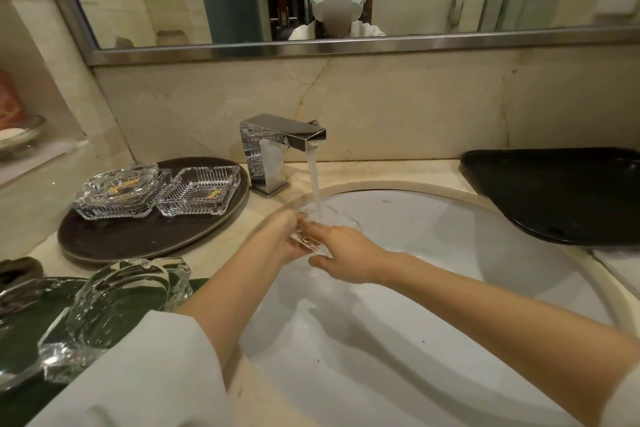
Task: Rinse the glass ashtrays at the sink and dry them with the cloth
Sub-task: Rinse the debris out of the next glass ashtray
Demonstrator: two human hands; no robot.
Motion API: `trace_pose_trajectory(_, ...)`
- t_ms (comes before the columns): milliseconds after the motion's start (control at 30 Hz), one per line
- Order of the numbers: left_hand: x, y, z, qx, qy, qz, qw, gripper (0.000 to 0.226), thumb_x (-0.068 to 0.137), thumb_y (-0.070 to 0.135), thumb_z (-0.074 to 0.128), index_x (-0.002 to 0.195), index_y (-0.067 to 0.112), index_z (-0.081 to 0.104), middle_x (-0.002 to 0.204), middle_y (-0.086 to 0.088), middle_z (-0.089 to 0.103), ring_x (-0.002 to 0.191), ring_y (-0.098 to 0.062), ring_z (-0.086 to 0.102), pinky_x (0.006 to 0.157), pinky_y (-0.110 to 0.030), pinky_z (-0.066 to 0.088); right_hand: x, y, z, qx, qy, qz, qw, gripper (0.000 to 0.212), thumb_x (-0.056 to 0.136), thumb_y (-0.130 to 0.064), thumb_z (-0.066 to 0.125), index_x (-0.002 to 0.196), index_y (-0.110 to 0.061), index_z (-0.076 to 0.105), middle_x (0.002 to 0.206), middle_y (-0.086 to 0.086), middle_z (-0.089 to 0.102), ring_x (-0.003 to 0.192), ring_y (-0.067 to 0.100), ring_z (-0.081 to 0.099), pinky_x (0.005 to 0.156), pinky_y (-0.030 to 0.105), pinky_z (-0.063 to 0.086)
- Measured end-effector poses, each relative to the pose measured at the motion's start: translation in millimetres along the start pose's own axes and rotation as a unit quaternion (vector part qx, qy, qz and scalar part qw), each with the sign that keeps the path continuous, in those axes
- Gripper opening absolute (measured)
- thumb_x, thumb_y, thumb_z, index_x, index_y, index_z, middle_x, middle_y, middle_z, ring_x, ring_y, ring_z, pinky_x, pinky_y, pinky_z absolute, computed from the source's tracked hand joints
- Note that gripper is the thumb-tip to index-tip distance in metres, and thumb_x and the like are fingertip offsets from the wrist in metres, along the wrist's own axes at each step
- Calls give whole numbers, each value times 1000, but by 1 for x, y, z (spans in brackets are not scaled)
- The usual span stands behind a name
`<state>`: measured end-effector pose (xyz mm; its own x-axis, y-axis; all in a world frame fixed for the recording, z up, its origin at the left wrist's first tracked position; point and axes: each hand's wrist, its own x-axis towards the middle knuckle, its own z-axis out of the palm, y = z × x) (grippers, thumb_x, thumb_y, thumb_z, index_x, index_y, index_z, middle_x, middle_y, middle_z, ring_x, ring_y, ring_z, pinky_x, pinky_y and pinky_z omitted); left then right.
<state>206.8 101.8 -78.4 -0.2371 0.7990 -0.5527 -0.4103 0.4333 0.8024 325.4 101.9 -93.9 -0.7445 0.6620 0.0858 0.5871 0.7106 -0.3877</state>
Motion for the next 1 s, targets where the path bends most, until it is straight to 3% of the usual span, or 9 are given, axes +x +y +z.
trace_pose_trajectory(133,6,-2,-9,22,-14,40,999,29,100,7,34,110,21,57,73,-4,53,63,-18,51,43,-25,50,-23,17,-1,-98,2,9,995,44,95,-39,45,135,-20,46,131,0,57,119,21,52,112,32,13)
trace_pose_trajectory(200,7,-3,-9,34,-19,44,998,28,100,8,36,119,17,56,76,-4,53,66,-19,52,45,-29,53,-26,27,0,-182,-21,7,983,52,95,-50,36,131,-15,50,136,0,52,125,16,47,116,39,4)
trace_pose_trajectory(300,3,-2,-7,75,-17,39,996,27,100,13,43,125,8,53,78,-5,55,67,-24,58,55,-38,53,-18,28,4,-186,-17,16,982,65,92,-59,30,131,-9,46,140,6,44,134,17,34,116,42,3)
trace_pose_trajectory(433,1,2,-11,92,-14,45,995,22,101,14,39,117,11,53,82,-5,58,70,-27,61,65,-38,47,-8,12,10,-106,-20,50,993,69,93,-57,29,145,-11,24,155,6,19,145,21,6,116,51,-1)
trace_pose_trajectory(567,-6,7,-9,83,-27,38,995,26,100,11,38,80,10,54,62,-4,59,49,-17,58,45,-25,48,-1,-3,9,-48,5,44,998,55,96,-39,35,146,-19,23,157,-2,12,145,22,-4,111,59,-4)
trace_pose_trajectory(633,-7,8,-7,79,-22,35,996,27,100,11,40,76,10,53,57,-2,56,40,-12,55,38,-20,46,0,-6,7,-26,15,28,999,54,95,-28,40,145,-18,25,155,-3,18,145,19,0,111,59,-2)
trace_pose_trajectory(833,-2,6,-7,92,-18,49,994,21,101,15,39,89,15,57,66,0,57,40,-11,55,52,-31,46,-19,-2,4,23,29,-16,999,48,96,-27,45,143,-24,34,143,-3,44,128,18,42,109,37,15)
trace_pose_trajectory(900,-1,2,-8,100,-21,64,993,17,100,17,41,92,15,57,79,-1,57,43,-15,60,59,-35,49,-29,9,3,-19,48,-28,998,42,97,-30,45,138,-24,43,133,-1,56,120,18,50,110,31,14)
trace_pose_trajectory(1000,0,0,-8,113,-27,76,990,12,99,16,44,105,16,55,83,-3,57,43,-17,64,63,-35,50,-37,30,-3,-133,32,-54,989,39,98,-38,37,123,-17,59,121,0,64,117,17,55,116,38,5)
